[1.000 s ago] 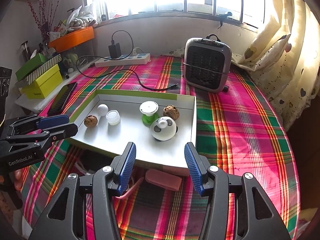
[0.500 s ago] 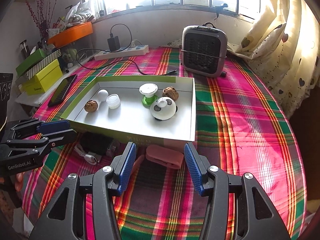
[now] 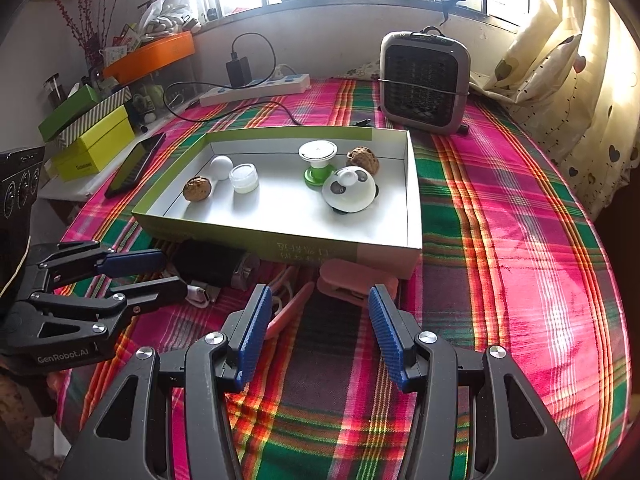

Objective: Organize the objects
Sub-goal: 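Withdraw both open tools from the box toward the cables in front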

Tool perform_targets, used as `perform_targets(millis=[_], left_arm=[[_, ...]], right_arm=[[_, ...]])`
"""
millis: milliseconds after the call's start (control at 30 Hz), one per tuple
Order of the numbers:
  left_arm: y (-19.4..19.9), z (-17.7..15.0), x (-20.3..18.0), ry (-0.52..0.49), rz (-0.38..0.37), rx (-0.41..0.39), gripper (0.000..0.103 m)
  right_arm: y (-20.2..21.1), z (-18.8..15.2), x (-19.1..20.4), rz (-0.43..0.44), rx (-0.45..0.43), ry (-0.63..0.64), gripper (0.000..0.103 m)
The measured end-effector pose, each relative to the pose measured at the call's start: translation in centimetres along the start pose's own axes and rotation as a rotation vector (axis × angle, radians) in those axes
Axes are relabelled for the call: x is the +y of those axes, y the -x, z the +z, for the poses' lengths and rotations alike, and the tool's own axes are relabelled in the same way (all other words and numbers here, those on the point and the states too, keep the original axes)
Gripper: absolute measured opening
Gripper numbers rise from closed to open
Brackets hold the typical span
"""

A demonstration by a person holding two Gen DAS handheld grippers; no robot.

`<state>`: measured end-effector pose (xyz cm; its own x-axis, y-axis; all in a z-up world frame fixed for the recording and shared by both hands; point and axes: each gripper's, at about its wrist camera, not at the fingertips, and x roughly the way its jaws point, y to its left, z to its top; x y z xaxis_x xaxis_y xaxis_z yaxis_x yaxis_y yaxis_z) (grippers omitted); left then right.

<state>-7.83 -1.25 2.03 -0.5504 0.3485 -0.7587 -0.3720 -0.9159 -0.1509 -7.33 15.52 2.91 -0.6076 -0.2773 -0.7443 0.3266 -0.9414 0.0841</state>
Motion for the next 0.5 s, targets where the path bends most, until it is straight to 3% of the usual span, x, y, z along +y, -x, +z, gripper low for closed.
perform_targets(millis=[500], left_arm=[[-0.04,-0.12,-0.42,-0.035,-0.015,0.006,0.04]], right_arm=[[-0.39,-0.14,0.15,0.003,0.014,-0.011,0.052]])
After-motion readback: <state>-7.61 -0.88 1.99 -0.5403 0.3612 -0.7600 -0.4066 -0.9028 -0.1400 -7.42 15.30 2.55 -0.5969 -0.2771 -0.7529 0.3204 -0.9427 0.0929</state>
